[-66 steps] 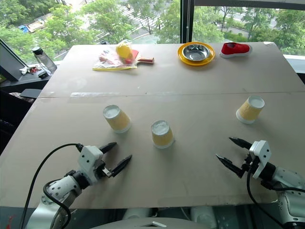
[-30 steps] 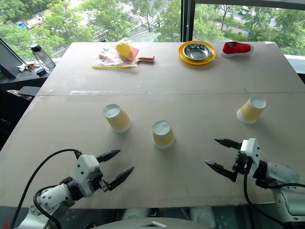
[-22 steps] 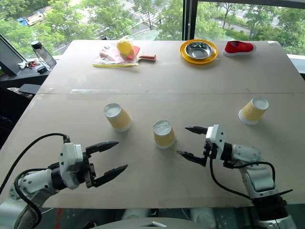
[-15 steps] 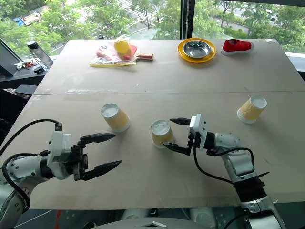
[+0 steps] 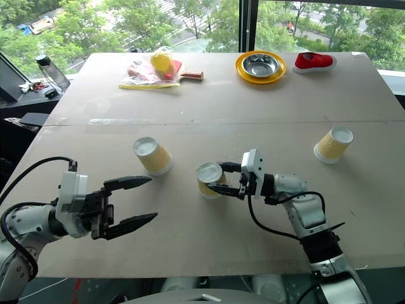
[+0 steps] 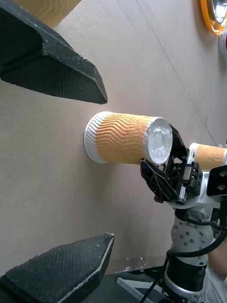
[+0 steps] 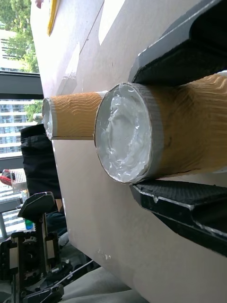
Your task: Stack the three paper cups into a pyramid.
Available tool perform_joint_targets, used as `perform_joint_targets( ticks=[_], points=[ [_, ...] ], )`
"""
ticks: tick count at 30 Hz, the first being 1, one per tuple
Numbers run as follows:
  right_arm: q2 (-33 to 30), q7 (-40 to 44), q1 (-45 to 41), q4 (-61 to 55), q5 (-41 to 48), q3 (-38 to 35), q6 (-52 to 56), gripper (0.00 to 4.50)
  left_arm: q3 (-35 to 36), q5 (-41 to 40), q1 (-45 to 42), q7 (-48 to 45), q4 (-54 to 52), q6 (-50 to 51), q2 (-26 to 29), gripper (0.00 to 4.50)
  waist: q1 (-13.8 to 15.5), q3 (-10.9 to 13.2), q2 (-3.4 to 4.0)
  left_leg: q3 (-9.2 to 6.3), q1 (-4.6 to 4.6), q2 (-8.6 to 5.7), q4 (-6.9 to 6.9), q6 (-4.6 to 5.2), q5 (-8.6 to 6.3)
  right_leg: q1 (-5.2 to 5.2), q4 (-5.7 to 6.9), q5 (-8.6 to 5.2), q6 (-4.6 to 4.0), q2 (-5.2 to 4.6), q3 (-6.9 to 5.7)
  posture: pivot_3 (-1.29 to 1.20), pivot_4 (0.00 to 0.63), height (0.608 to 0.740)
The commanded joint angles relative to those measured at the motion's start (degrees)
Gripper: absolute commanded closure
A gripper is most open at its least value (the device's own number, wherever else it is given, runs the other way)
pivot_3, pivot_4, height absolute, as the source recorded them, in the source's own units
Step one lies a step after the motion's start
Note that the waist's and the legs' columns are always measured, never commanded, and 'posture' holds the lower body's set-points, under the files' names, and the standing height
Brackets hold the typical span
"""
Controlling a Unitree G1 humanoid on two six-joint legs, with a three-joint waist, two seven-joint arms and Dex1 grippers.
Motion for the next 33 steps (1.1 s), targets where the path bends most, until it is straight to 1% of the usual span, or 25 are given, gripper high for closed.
perform_joint_targets(
  ticks=[1, 7, 9, 13, 15, 17, 19, 22, 24, 26, 27, 29, 30, 33],
  points=[
    [0.43, 0.48, -1.02, -1.5, 1.18, -0.09, 0.15, 2.64, 1.89, -0.44, 0.48, -1.1, 0.14, -1.09, -0.67, 0.0, 0.02, 0.0, 0.0, 0.0, 0.0, 0.0, 0.0, 0.0, 0.0, 0.0, 0.01, 0.0, 0.0, 0.0, 0.0, 0.0, 0.15, 0.74],
    [2.72, -2.07, -4.67, 1.25, 1.5, -2.29, -0.16, 2.64, 1.46, -0.09, -0.11, -0.25, -0.55, -0.64, -1.3, 0.0, -0.11, 0.0, 0.0, -0.01, 0.01, 0.0, 0.02, -0.01, 0.0, -0.01, 0.06, 0.0, 0.0, 0.01, 0.0, 0.0, 0.15, 0.74],
    [4.16, -4.05, -7.18, 3.65, 1.33, -3.54, -0.12, 2.64, 1.12, 0.6, -1.16, 2.07, -0.5, -0.36, -2.13, 0.0, -0.07, 0.0, 0.0, -0.02, 0.01, 0.0, 0.02, -0.01, 0.01, -0.01, 0.07, 0.0, 0.0, 0.02, -0.01, 0.0, 0.15, 0.74],
    [6.68, -10.82, -12.6, 11.82, -2.14, -5.98, -1.64, 2.64, -2.84, 0.49, -7.33, 12.47, -3.97, 4.55, -5.24, 0.0, 0.11, -0.01, -0.02, -0.02, 0.01, -0.01, 0.04, -0.03, 0.02, -0.01, 0.1, 0.01, 0.01, 0.01, -0.01, 0.0, 0.15, 0.74],
    [7.47, -13.93, -14.64, 15.38, -3.16, -7.15, -1.32, 2.64, -6.04, 2.19, -11.48, 19.03, -6.14, 7.85, -6.75, 0.0, 0.25, -0.03, -0.04, -0.06, -0.01, -0.04, 0.09, -0.05, 0.03, 0.01, 0.1, 0.02, 0.02, 0.0, -0.04, 0.0, 0.15, 0.74],
    [8.11, -15.68, -16.35, 18.52, -3.94, -8.15, -2.7, 2.64, -8.45, 2.38, -16.22, 26.38, -8.19, 12.39, -8.57, 0.0, 0.15, -0.04, -0.06, -0.05, -0.03, -0.06, 0.13, -0.07, 0.04, 0.0, 0.12, 0.02, 0.03, -0.01, -0.02, 0.0, 0.15, 0.74],
    [8.69, -17.04, -17.67, 20.77, -4.37, -8.99, -3.85, 2.64, -9.88, 1.84, -19.97, 31.71, -9.77, 16.09, -9.92, 0.0, -0.02, -0.04, -0.07, -0.05, -0.05, -0.06, 0.16, -0.16, 0.1, -0.02, 0.14, 0.03, 0.04, 0.0, 0.0, 0.0, 0.15, 0.74],
    [9.47, -18.76, -19.13, 22.94, -4.57, -10.12, -4.35, 2.64, -11.55, 1.37, -23.78, 36.22, -11.77, 19.89, -10.98, 0.0, -0.37, -0.04, -0.07, -0.01, -0.07, -0.04, 0.14, -0.32, 0.19, -0.1, 0.17, 0.03, 0.04, 0.08, 0.06, 0.0, 0.15, 0.74],
    [9.78, -18.87, -19.96, 24.1, -4.65, -10.63, -5.18, 2.64, -12.23, 2.49, -25.04, 37.82, -11.94, 21.51, -10.56, 0.0, -0.9, -0.04, -0.07, -0.01, -0.07, -0.02, 0.11, -0.33, 0.19, -0.12, 0.17, 0.03, 0.04, 0.11, 0.09, 0.0, 0.15, 0.74],
    [9.74, -18.41, -20.29, 24.3, -4.0, -11.21, -4.53, 1.62, -12.04, 3.63, -25.31, 38.74, -11.25, 22.61, -9.72, 0.0, -1.22, -0.04, -0.06, 0.0, -0.07, -0.02, 0.09, -0.33, 0.2, -0.13, 0.17, 0.03, 0.04, 0.12, 0.1, 0.0, 0.15, 0.74],
    [9.6, -18.27, -20.23, 24.09, -3.86, -11.44, -4.54, 1.24, -12.36, 4.84, -24.97, 38.65, -10.98, 22.75, -8.92, 0.0, -1.38, -0.04, -0.06, 0.01, -0.07, -0.02, 0.09, -0.33, 0.2, -0.13, 0.16, 0.03, 0.04, 0.12, 0.11, 0.0, 0.15, 0.74],
    [9.13, -18.23, -19.7, 23.2, -4.11, -11.75, -5.57, 0.25, -12.29, 4.53, -24.28, 38.82, -10.99, 23.07, -9.4, 0.0, -1.42, -0.04, -0.06, 0.02, -0.07, -0.03, 0.09, -0.34, 0.2, -0.14, 0.16, 0.03, 0.04, 0.12, 0.13, 0.0, 0.15, 0.74],
    [8.79, -18.13, -19.33, 22.5, -4.14, -11.81, -5.6, 0.11, -12.26, 4.2, -24.1, 38.79, -11.19, 23.1, -9.66, 0.0, -1.39, -0.04, -0.06, 0.03, -0.07, -0.03, 0.09, -0.34, 0.2, -0.14, 0.16, 0.03, 0.04, 0.12, 0.13, 0.0, 0.15, 0.74],
    [6.68, -17.02, -17.06, 18.99, -4.54, -11.6, -5.21, 0.11, -12.73, 3.74, -24.16, 38.3, -11.54, 23.02, -10.09, 0.0, -1.16, -0.04, -0.06, 0.03, -0.08, -0.01, 0.09, -0.34, 0.2, -0.15, 0.15, 0.03, 0.04, 0.1, 0.13, 0.0, 0.15, 0.74]
  ],
)
